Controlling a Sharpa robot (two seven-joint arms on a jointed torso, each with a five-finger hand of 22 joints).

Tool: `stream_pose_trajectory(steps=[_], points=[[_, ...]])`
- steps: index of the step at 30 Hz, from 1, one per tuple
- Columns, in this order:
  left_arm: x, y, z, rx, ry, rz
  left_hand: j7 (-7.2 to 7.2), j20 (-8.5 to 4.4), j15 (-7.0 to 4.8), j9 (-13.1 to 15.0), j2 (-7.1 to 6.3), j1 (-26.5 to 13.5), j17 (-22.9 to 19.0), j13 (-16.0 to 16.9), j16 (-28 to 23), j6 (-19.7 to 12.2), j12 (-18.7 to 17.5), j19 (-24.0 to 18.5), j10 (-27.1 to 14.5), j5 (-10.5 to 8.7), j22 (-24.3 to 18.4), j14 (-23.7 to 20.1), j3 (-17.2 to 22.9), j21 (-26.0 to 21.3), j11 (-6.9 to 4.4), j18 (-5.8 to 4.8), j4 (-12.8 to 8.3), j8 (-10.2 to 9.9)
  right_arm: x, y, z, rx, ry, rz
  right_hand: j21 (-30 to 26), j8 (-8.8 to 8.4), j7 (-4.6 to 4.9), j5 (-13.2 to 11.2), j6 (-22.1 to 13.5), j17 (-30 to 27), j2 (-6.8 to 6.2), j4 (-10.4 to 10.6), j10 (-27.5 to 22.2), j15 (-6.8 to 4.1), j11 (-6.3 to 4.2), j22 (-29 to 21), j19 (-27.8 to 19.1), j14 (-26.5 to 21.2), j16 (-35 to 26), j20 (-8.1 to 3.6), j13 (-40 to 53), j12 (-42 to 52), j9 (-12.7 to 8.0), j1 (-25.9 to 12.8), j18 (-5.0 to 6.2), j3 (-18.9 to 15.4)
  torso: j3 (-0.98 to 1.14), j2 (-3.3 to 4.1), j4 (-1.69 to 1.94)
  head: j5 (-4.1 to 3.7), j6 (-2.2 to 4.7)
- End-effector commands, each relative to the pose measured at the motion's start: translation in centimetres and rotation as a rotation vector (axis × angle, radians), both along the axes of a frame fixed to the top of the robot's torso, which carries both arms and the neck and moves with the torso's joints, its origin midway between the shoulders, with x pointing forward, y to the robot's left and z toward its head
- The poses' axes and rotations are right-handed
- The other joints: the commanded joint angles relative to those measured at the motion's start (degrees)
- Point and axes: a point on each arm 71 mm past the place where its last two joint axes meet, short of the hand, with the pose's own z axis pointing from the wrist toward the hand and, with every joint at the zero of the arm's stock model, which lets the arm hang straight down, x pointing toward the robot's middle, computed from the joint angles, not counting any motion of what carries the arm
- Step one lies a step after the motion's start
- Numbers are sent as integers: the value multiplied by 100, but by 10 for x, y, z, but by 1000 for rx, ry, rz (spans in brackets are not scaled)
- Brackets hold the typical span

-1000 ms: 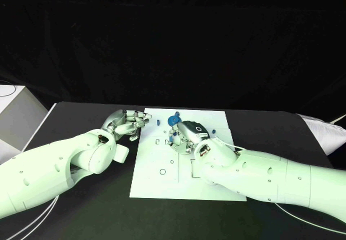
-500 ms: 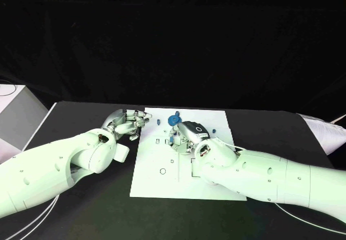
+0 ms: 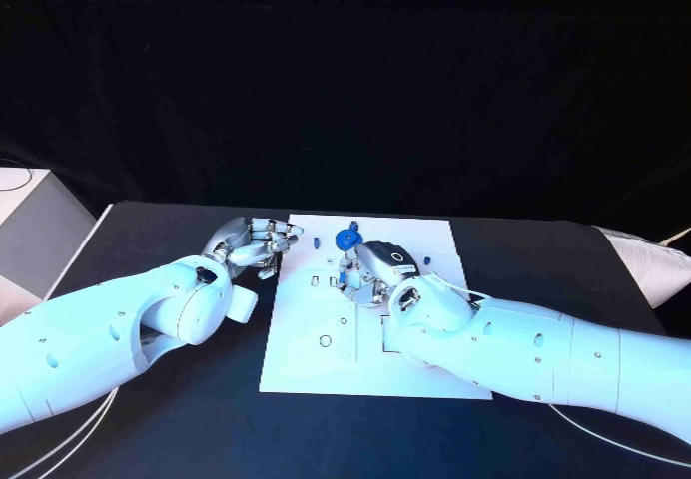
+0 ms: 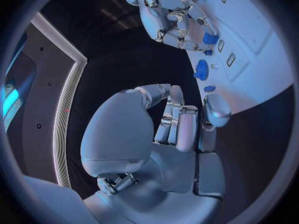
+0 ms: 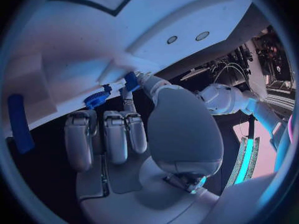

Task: Assemble the parts on the task board

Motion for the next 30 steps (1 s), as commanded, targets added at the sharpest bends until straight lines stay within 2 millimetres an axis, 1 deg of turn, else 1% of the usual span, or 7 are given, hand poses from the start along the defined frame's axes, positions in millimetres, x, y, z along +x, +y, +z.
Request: stream_pose_trajectory(steps=[1,15,21,22,23,25,30], points=[[0,-1,1,-10,-4,-7,44,-9,10,6,-42,-17,387,-5,24,6,-28,49,-18,-20,8,42,-20,27,4,34,15,33,-1,1,-1,-12,0,16,-24,-29,0,-31,-48,1509,-31,-15,588,57,44,1288,500,606,25,29,1507,12,-9,-10,-58,-42,-1,-2,1,-5,-5],[0,-1,1,-9,-1,-10,45,-7,11,7,-42,-29,445,-20,59,3,-29,102,-3,-21,83,79,-30,59,5,19,26,40,-1,2,-1,-16,5,22,-36,-71,33,-111,-114,1509,-63,8,588,94,72,1280,495,606,25,59,1507,12,-38,-27,-55,-125,-1,-1,0,-9,-19],[0,0,0,-8,0,-9,45,-7,11,7,-42,-29,445,-20,59,3,-29,102,-3,-21,83,79,-30,59,5,19,26,40,-2,1,0,-3,-5,19,-42,-131,71,-621,-196,1509,-35,128,572,145,111,1279,495,606,25,117,1493,-9,-97,-3,-54,-441,0,-1,5,-11,-20],[0,0,0,-8,0,-9,45,-7,11,7,-42,-29,445,-20,59,3,-29,102,-3,-21,83,79,-30,59,5,19,26,40,-2,1,0,-2,-6,19,-46,-148,78,-778,-221,1509,-17,166,561,155,117,1277,493,606,25,125,1484,-24,-109,4,-53,-519,0,-1,4,-11,-19],[0,0,0,-8,1,-9,45,-7,11,6,-43,-31,457,-26,67,-3,-29,112,3,-20,95,87,-33,64,5,16,28,40,-2,1,0,0,-7,18,-47,-203,104,-1003,-305,1509,3,237,550,170,144,1277,493,606,25,140,1476,-38,-139,28,-53,-677,-1,-2,4,-13,-20],[0,0,0,-8,1,-9,45,-7,11,6,-44,-31,474,-28,78,-4,-29,128,4,-20,120,97,-33,75,5,11,28,40,-2,1,1,4,-10,16,-47,-230,122,-1019,-339,1509,5,287,542,191,152,1278,494,606,25,148,1469,-49,-153,50,-52,-795,-1,-3,2,-14,-19],[0,0,0,-7,3,-9,44,-7,10,6,-43,-29,510,-33,99,-9,-28,160,10,-19,168,119,-34,96,3,1,27,41,-2,1,1,10,-14,15,-51,-243,127,-1022,-350,1509,20,338,527,198,160,1276,492,606,25,162,1457,-68,-159,92,-52,-901,-1,1,2,-13,-18]])
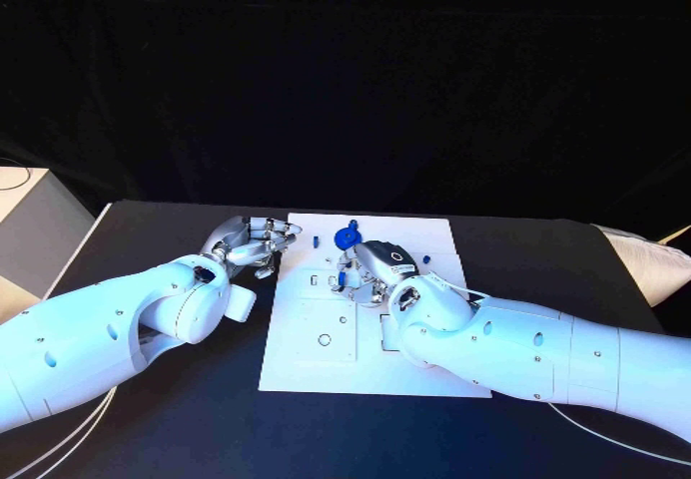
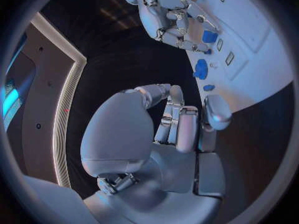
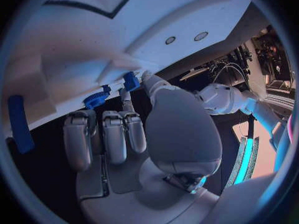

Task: Assemble the parts on the task board

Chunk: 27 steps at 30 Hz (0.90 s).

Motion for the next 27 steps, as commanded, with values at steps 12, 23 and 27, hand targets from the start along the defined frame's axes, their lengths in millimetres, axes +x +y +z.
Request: stream_pose_trajectory(steps=[12,23,27], points=[[1,-2,-2,-1,16,-16,57,-3,-7,-3,-69,-39,505,-41,30,-69,-50,48,-4,-18,5,102,-30,30,12,3,16,4,-9,-2,11,103,-69,29,-32,-111,47,5,-133,1509,34,119,533,73,67,1276,501,608,25,80,1451,-33,-39,164,-50,-211,7,-26,-5,3,47],[6,-9,-8,195,122,-92,117,68,70,469,-114,-656,612,246,113,-278,604,231,408,10,168,201,-803,94,77,-32,915,1090,-9,-28,45,256,29,89,-111,-21,31,663,6,1509,147,226,491,98,55,1218,470,608,25,117,1419,-84,-14,395,-29,-215,68,-153,-54,53,103],[13,-19,-9,287,182,-162,-69,-66,-81,1060,-28,-588,817,635,219,-421,953,431,788,60,449,331,-921,223,-78,-90,1181,1960,-4,-50,54,265,123,49,-130,113,-5,1295,90,1509,148,129,488,70,18,1206,464,608,25,95,1418,-86,51,586,-25,-5,99,-222,-52,74,46]])
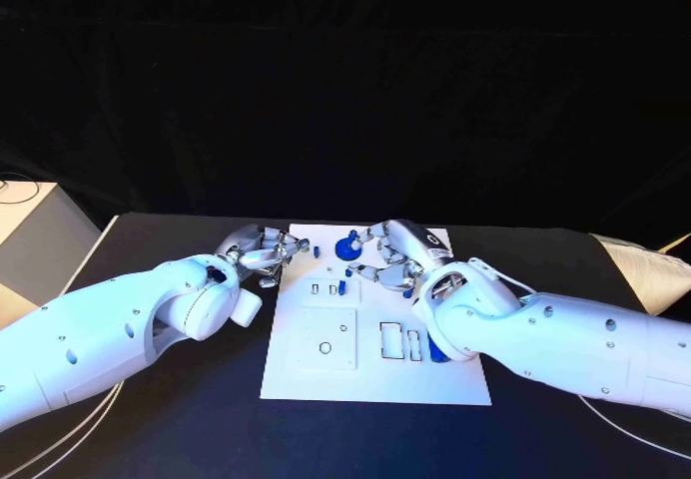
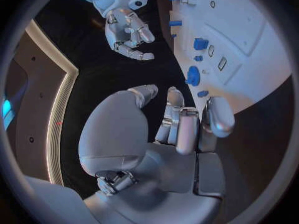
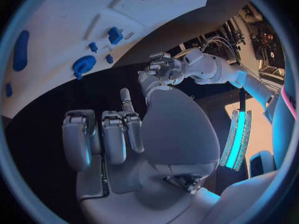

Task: Assemble the parts on the task board

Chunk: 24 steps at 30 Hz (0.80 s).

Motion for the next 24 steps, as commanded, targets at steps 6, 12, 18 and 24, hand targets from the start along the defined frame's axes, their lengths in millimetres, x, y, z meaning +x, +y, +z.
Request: stream_pose_trajectory(steps=[6,12,18,24], points=[[14,-24,-2,310,176,-204,-80,-75,-84,348,29,-320,1111,434,203,-105,302,324,397,-3,524,435,-134,243,-67,-174,104,317,9,-41,11,76,248,-41,-55,218,-36,361,79,1509,-45,-73,474,-4,-58,1196,461,598,25,-8,1413,-30,149,43,-22,250,81,-164,-53,70,-84],[29,-35,11,460,214,-251,-93,-87,-94,412,13,-353,1254,604,280,-124,424,408,503,-19,673,496,-178,316,-79,-202,99,354,14,-66,18,102,305,-91,-64,287,-44,279,46,1509,-59,-32,471,-11,-64,1191,458,598,25,-16,1409,-35,217,-63,-20,268,138,-210,-75,128,-123],[45,-52,23,644,248,-288,-98,-93,-99,481,29,-453,1336,810,324,-133,570,430,614,-36,717,530,-241,344,-83,-210,113,390,20,-82,21,109,327,-129,-84,374,-43,572,-51,1509,-102,-15,464,-15,-66,1178,452,598,25,-24,1404,-42,325,-180,-16,263,196,-231,-107,214,-142],[53,-61,24,757,278,-313,-188,-135,-155,813,61,-612,1386,966,350,-49,685,457,666,-25,787,549,-382,383,-153,-221,114,654,22,-89,21,110,331,-150,-91,373,-39,583,-79,1505,-111,-19,456,-15,-63,1173,449,597,23,-24,1397,-53,333,-186,-14,260,227,-239,-119,239,-157]])
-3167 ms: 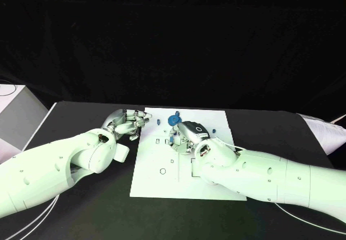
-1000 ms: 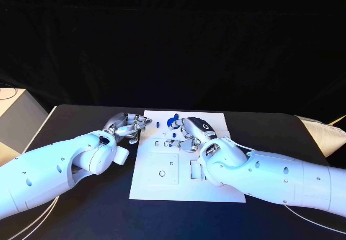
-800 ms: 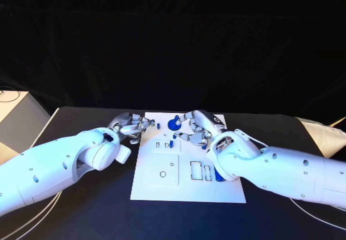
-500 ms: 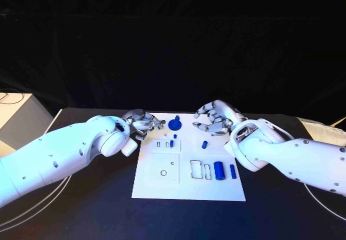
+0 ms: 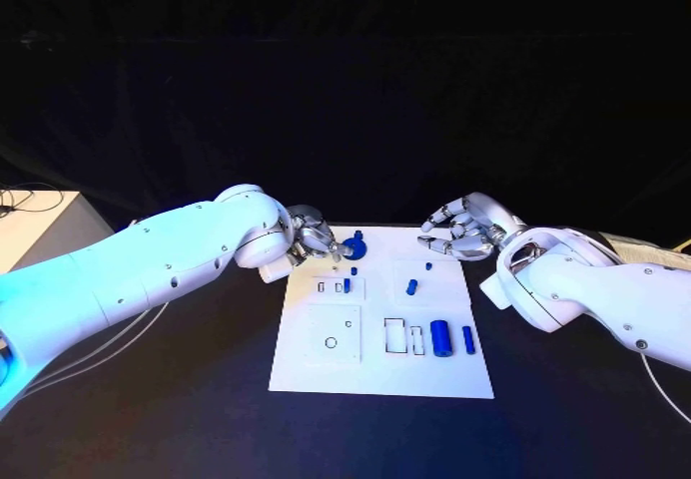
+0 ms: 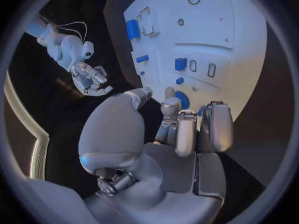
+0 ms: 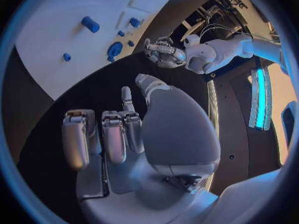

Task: Assemble the parts on the task board

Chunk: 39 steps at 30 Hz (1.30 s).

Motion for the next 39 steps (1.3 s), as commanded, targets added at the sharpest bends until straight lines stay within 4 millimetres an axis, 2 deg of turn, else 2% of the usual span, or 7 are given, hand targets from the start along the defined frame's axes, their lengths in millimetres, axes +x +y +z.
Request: stream_pose_trajectory(steps=[1,12,15,24,29,34,39], points=[[1,0,-4,169,57,-46,-48,-29,-37,147,22,-84,1379,18,13,-8,19,39,13,-19,20,551,-58,30,-16,-37,-1,102,1,-2,-2,7,41,4,-18,18,4,29,-65,1497,-10,13,452,-14,-19,1172,448,595,19,-24,1391,-34,10,-46,-13,-8,35,-10,-18,24,-11],[14,-14,-3,288,75,-88,-56,-45,-49,496,33,-345,1334,-17,-13,-143,-17,17,-73,-21,14,530,-242,26,-23,-36,10,229,5,-7,-1,3,40,-19,-26,13,15,38,-114,1497,-23,10,447,-9,-12,1166,445,595,19,-22,1387,-40,21,-61,-11,-13,14,10,-24,49,-37],[16,-18,-4,312,80,-99,-52,-40,-44,546,37,-413,1320,-33,-22,-171,-31,7,-100,-23,3,523,-294,21,-18,-34,11,229,6,-7,-1,6,39,-18,-44,11,25,36,-148,1489,-46,15,434,-2,-2,1153,439,593,16,-18,1377,-56,32,-89,-7,-31,14,15,-34,104,-62],[18,-25,-8,366,109,-137,-40,-32,-35,606,60,-439,1274,-123,-48,-236,-96,-52,-189,-13,-91,501,-338,-19,-8,-15,2,200,7,-8,0,4,41,-23,-42,12,27,36,-156,1492,-51,20,435,1,1,1155,439,594,17,-16,1378,-55,37,-102,-7,-38,4,22,-10,39,-89],[18,-30,-11,377,122,-154,-31,-27,-28,623,62,-428,1252,-166,-61,-263,-129,-81,-234,-12,-136,490,-346,-40,0,-6,2,182,8,-8,0,3,40,-28,-52,10,31,40,-171,1486,-55,25,429,3,4,1147,436,592,14,-14,1373,-62,41,-114,-5,-44,-14,22,-9,14,-98],[18,-36,-13,378,127,-158,-29,-26,-26,627,63,-427,1253,-182,-60,-267,-140,-83,-248,-12,-139,490,-348,-42,2,-5,3,178,9,-8,0,3,40,-27,-50,8,34,42,-184,1488,-57,28,428,5,7,1149,437,593,15,-13,1372,-63,43,-122,-5,-49,-8,21,-4,-6,-108],[18,-38,-16,384,129,-157,-23,-21,-20,644,91,-418,1250,-181,-63,-280,-144,-93,-260,-5,-149,488,-342,-48,9,-3,3,165,9,-7,0,4,37,-27,-83,4,37,43,-198,1470,-58,31,415,7,10,1124,424,588,7,-11,1362,-79,44,-130,3,-52,-18,23,11,-35,-114]])
